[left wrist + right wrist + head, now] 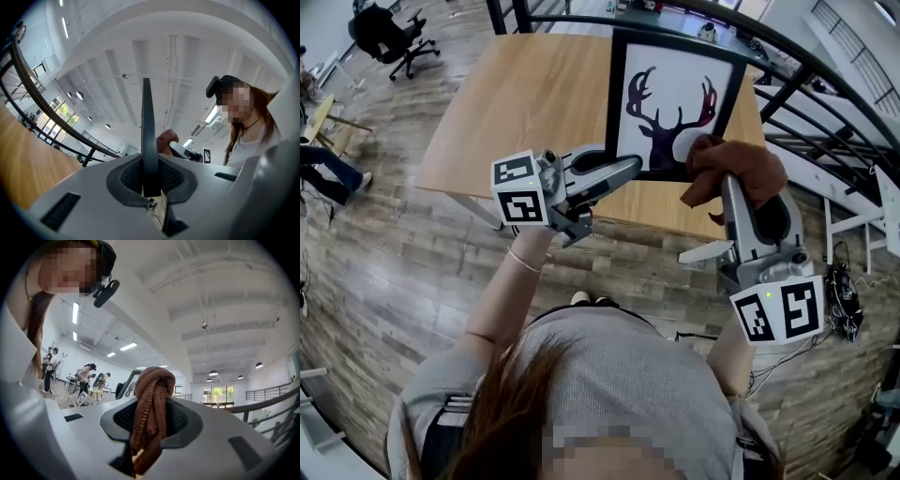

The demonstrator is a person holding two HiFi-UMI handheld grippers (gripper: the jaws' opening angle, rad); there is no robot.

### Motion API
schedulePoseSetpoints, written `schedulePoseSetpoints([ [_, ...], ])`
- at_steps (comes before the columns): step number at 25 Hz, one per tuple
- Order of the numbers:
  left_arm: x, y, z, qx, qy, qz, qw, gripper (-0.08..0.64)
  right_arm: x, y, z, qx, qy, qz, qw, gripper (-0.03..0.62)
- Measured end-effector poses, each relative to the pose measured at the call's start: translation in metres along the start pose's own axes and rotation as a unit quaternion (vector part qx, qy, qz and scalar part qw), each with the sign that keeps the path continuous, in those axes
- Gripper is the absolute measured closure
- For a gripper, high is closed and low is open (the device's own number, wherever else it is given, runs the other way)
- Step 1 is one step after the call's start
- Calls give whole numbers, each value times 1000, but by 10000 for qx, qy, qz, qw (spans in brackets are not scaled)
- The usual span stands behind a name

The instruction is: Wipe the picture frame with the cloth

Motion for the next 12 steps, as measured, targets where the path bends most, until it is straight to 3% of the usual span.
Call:
schedulePoseSetpoints([
  [5,3,-1,-1,186,346,117,9992,522,-46,-19,41,313,-319,-624,9970,459],
  [8,0,-6,-1,394,563,387,9969,522,-58,-23,66,476,-467,-792,9946,459],
  [12,-12,-10,-2,557,549,694,9945,522,-59,-18,82,610,-512,-811,9935,459],
])
Point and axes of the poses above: the fingertips, and each gripper's own axes: z forward along the fingers, y to its left, x out of its underside, the point moved 1 cm from there along -z, backward along the fingers, and after that the axes turned 14 degrees about -y, right-handed, at the moved point
